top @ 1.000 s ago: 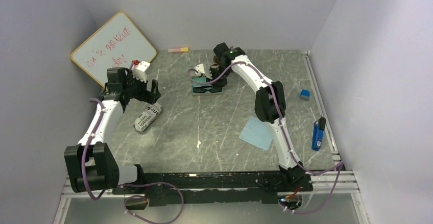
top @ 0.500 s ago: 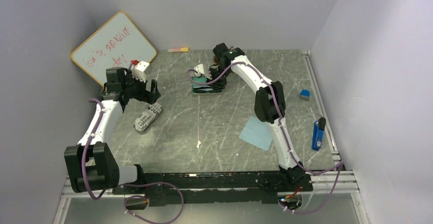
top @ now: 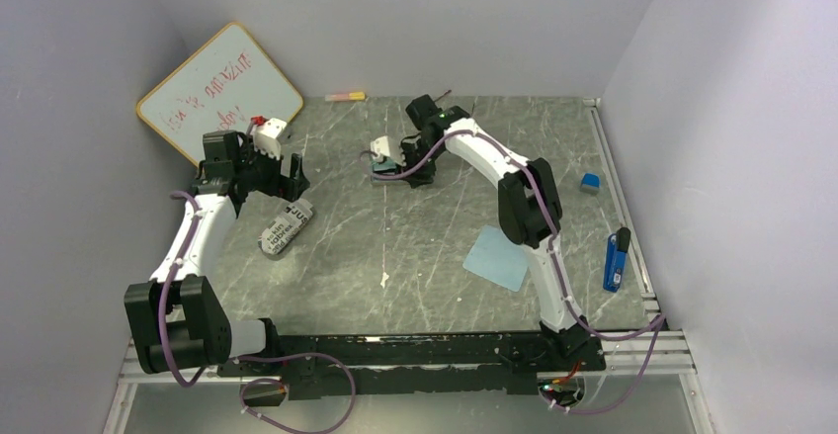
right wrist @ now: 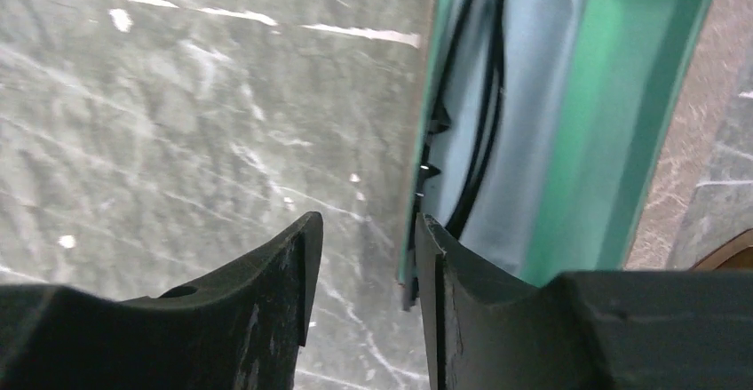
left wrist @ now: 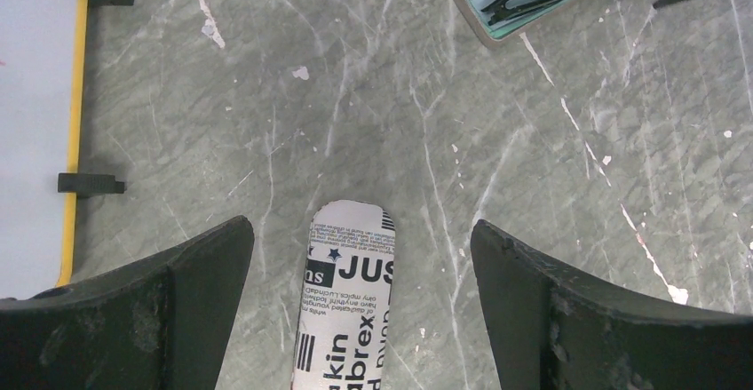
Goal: Organize the sunglasses
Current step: Place the sunglasses in the sunglasses case.
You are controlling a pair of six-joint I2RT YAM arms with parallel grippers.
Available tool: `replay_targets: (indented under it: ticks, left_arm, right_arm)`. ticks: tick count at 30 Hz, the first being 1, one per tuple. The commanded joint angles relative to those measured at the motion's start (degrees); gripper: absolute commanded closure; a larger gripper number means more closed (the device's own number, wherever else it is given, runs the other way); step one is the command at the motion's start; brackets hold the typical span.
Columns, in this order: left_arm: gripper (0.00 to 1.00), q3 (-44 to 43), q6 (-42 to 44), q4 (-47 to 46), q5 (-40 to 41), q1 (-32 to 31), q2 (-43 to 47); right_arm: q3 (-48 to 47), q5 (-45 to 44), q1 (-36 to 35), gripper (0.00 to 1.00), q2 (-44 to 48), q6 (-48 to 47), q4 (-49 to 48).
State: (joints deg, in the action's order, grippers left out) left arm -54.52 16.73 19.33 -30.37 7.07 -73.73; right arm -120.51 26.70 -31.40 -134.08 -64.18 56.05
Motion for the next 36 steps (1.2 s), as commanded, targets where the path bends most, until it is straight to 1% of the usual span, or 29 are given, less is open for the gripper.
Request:
replay_targets:
  ticks: [1,6,9,17,25,36]
  left_arm:
    - [0.04,0.2,-0.7,-1.4,-2.2,0.5,0.2]
    - [0.04,0.3,-0.8,-1.4,-2.6,0.8,0.5]
    - [0.04,0.3,-0.7,-1.4,-2.9,1.1,0.5]
    - [0.04,0.4,-0.7,-1.3,-3.6,1.6,0.6]
    - [0.04,0.3,-0.8,-1.2,-4.2,1.9,0.4]
    - [0.04,0.3,-0.7,-1.1,-5.0,2.5,0.3]
  right_arm:
    - [6.8,-4.5,-3.4,0.53,9.2,2.7,-9.8]
    - [8.6,-7.3,-4.3,0.52,10.7,6.4,-13.5]
    - [10.5,-8.8,-4.9,0.59,11.7,7.2,-15.3]
    - [15.3,-13.5,-6.0,0.68,12.5,9.4,-20.3]
    - [20.0,-19.9,-7.2,0.68,13.0,10.5,-26.7]
    - [20.1,-22.8,-7.2,0.68,12.8,11.3,-29.2]
